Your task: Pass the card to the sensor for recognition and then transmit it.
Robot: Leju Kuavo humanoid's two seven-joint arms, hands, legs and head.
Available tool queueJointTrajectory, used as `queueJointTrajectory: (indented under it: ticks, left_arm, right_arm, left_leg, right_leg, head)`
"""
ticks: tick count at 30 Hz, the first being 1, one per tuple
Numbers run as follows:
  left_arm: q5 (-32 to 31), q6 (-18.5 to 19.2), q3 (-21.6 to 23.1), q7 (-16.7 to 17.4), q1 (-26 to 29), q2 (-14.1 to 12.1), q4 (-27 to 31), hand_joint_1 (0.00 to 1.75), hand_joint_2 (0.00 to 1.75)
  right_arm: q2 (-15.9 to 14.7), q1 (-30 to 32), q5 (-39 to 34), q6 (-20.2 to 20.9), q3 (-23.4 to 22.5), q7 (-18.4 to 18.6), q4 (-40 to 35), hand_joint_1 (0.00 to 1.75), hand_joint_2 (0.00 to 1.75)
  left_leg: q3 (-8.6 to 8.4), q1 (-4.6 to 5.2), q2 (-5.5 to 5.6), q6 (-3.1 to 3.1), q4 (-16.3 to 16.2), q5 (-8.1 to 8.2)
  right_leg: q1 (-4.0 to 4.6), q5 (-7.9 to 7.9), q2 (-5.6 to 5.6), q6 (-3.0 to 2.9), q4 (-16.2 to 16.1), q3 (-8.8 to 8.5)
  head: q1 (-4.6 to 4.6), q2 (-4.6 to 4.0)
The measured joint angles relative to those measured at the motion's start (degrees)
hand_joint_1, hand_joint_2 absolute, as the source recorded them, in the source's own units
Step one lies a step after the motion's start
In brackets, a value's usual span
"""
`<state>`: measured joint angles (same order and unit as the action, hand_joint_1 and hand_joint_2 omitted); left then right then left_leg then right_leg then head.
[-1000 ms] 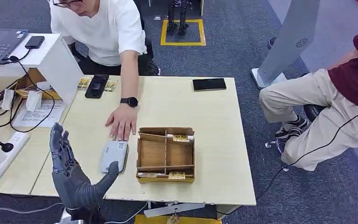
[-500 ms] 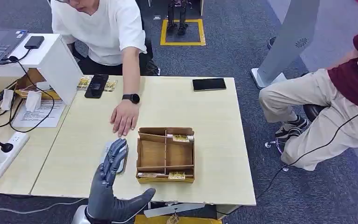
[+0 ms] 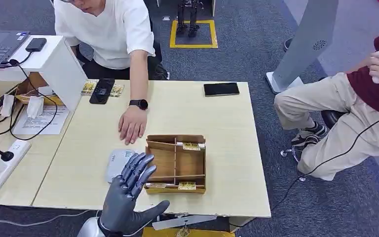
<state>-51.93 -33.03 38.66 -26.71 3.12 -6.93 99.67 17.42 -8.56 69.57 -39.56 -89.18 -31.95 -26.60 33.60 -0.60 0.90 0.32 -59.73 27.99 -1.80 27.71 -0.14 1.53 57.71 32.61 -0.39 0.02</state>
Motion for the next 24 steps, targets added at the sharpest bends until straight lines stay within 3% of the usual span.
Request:
queueJointTrajectory:
  ticks: [8,13,17,24]
  left_arm:
    - [-3.4,0.7,0.5,3.7,-0.9,-0.4,-1.9,0.0,1.75]
    - [-15.8,0.6,1.0,12.6,-2.4,-0.8,-5.4,0.0,1.75]
    - [-21.1,2.2,1.0,18.0,-3.1,-1.2,-8.1,0.0,1.75]
    - [-23.0,4.6,1.0,20.4,-3.9,-1.6,-10.4,0.0,1.75]
  right_arm:
    - [-0.1,0.0,0.0,0.0,0.0,0.0,0.4,0.0,1.75]
    - [-0.1,0.0,0.2,0.0,0.0,0.2,0.6,0.0,1.75]
    - [-0.1,0.0,0.1,0.0,0.0,0.2,0.8,0.0,1.75]
    - [-0.1,0.0,0.0,0.0,0.0,0.6,0.9,0.0,1.75]
  left_leg:
    - [0.0,0.0,0.0,0.0,0.0,0.0]
    - [-0.01,0.0,0.0,0.0,0.0,0.0]
    - [-0.01,0.0,0.0,0.0,0.0,0.0]
    - [0.0,0.0,-0.01,0.0,0.0,0.0]
  right_leg:
    - [0.0,0.0,0.0,0.0,0.0,0.0]
    - [0.0,-0.01,0.0,0.0,0.0,-0.01]
    - [0.0,0.0,0.01,0.0,0.0,0.0]
    - [0.0,0.0,0.0,0.0,0.0,0.0]
  head:
    - [0.0,0.0]
    - [0.0,0.0]
    - [0.0,0.0]
    - [0.0,0.0]
